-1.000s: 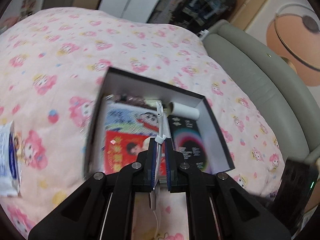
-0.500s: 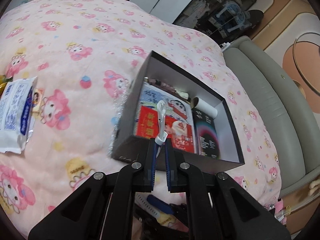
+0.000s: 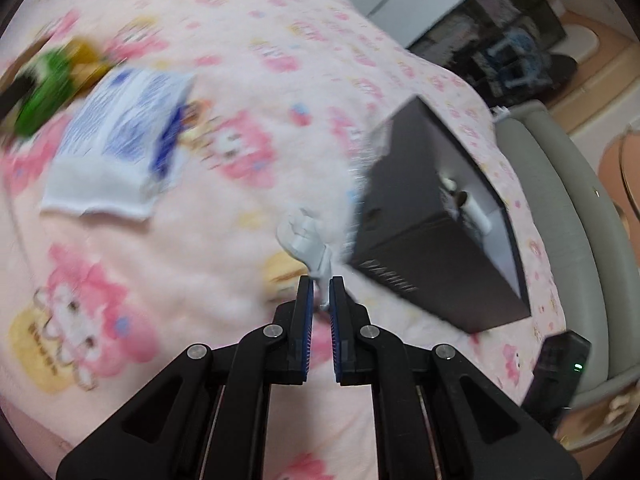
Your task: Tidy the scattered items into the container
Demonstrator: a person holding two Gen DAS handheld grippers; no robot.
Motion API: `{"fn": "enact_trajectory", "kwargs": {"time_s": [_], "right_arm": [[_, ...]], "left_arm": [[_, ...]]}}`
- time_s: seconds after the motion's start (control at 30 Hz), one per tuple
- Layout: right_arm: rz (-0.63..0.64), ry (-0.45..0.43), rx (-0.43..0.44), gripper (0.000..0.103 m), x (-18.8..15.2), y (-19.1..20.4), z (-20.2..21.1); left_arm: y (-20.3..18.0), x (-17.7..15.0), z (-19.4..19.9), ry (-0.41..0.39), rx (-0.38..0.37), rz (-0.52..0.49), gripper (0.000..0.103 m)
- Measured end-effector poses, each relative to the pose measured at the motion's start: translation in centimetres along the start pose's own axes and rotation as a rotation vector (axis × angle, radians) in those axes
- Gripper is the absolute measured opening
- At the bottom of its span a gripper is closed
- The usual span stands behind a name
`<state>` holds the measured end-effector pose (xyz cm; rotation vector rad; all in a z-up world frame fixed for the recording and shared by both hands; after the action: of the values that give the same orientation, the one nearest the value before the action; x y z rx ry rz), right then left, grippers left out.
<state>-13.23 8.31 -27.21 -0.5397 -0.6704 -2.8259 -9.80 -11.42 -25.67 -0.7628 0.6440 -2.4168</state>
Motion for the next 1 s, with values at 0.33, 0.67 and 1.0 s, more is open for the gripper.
{"fn": "enact_trajectory", "kwargs": {"time_s": [0.33,0.67,1.0], "right_arm": [[-0.189,0.085,0.150,0.032,-1.7,1.6,-2.9],[-0.285,-0.116,0.096,0.036,1.1,0.4,-2.9],[-0.211,-0.194,0.073,0.004,3.1,-0.3,-1.5]], "left_arm": [[2.7,-1.1,-1.2,0.086,-0.111,0.093,0.022],[3.2,1.2,-4.2,0.065,-0.078,0.105,0.028],[0.9,1.5,-2.6,0.012,-0.036,-0.047,0.008]]}}
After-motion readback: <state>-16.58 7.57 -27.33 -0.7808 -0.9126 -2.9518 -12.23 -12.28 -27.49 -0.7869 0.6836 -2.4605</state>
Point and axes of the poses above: each gripper's, at about its wrist camera, not at the fingertips, and z roughly against the way its jaws point, y to its left, x to its top, the point moved 10 cm from there along -z, roughly the way its jaws point, and after that the axes turned 1 degree about -z, right-handed, at the moved point
